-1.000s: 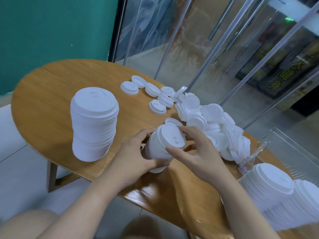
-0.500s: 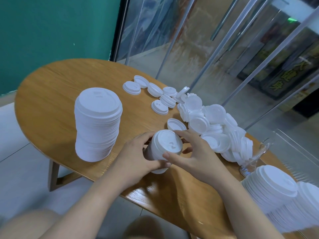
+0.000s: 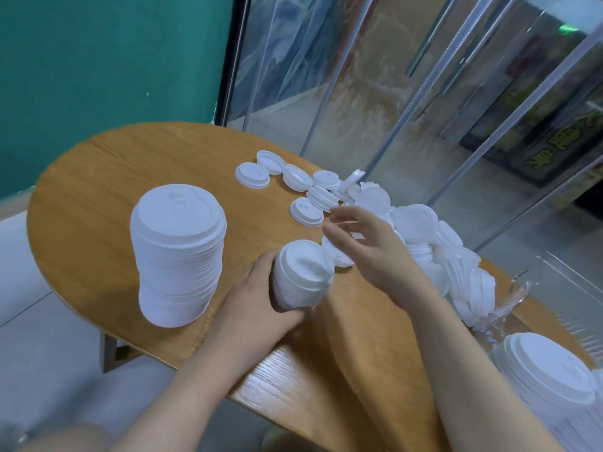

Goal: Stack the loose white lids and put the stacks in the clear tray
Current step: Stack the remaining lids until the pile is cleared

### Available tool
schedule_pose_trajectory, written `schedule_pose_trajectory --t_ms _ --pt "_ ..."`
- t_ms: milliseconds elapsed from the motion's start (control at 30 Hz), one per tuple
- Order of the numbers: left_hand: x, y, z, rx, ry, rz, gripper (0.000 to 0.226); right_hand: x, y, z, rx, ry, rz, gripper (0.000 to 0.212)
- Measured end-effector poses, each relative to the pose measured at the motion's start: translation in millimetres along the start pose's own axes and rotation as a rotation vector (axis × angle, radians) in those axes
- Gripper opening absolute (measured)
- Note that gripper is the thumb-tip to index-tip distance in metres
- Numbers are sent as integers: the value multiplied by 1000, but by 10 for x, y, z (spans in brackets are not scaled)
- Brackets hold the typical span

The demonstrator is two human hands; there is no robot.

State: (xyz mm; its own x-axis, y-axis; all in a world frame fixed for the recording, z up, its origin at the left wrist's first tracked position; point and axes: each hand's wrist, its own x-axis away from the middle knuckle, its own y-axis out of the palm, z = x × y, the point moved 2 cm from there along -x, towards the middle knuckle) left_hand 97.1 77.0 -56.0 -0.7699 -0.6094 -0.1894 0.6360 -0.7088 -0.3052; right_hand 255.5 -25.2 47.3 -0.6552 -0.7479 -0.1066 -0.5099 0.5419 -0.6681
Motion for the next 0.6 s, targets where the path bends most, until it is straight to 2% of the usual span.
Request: schedule_pose_trajectory --t_ms 67,200,400,600 --pt "-9 4 -5 -13 0 22 83 -402 -2 15 14 -16 24 37" --pt "-40 -21 -20 -37 -4 64 84 -1156 287 158 109 -54 -75 36" --pt "-64 -97 -44 -86 -2 55 85 -1953 845 328 336 -144 -178 58" --pt "-141 -164 -99 -122 3 -1 83 -2344 1218 433 404 -179 -100 77"
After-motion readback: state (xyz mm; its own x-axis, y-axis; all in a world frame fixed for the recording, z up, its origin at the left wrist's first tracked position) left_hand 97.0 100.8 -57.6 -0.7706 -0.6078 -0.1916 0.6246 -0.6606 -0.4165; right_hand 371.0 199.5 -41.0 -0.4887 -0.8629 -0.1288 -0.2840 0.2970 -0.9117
